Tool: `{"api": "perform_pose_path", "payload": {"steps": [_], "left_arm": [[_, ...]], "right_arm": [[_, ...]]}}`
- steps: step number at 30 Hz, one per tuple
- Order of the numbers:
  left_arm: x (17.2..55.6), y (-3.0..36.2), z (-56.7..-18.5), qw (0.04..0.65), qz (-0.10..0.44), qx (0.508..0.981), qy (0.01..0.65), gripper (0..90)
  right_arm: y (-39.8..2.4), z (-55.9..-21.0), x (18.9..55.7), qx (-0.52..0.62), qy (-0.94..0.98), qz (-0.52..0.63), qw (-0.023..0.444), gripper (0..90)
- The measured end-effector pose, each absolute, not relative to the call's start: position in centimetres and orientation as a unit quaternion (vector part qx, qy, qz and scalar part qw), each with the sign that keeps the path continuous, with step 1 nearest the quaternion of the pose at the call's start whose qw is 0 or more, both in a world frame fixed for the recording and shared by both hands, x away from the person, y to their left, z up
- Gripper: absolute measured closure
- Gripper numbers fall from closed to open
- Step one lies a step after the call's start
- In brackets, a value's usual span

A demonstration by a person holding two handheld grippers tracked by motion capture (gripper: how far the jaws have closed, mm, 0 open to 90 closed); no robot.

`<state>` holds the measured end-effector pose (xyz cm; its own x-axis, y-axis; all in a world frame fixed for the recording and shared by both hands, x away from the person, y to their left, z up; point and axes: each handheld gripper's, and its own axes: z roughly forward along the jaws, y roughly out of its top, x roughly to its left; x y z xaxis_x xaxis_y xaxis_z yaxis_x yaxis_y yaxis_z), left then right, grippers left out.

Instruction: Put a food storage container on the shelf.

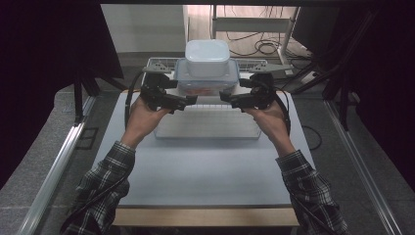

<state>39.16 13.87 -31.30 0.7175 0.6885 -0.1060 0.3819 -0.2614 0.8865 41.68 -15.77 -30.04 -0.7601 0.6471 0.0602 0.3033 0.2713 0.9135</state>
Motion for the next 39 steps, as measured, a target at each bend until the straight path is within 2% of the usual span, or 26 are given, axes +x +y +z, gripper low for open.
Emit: {"api": "perform_pose_path", "payload": {"steps": [25, 39], "left_arm": [[35.2, 13.7, -36.8, 0.505, 0.148, 0.794, 0.305, 2.1], [32.6, 13.2, -41.3, 0.482, 0.155, 0.805, 0.308, 2.1]], "right_arm": [[-16.2, -35.0, 38.5, 0.274, 0.803, 0.506, 0.154, 5.4], [-17.4, -38.9, 36.6, 0.269, 0.807, 0.508, 0.138, 2.8]]}}
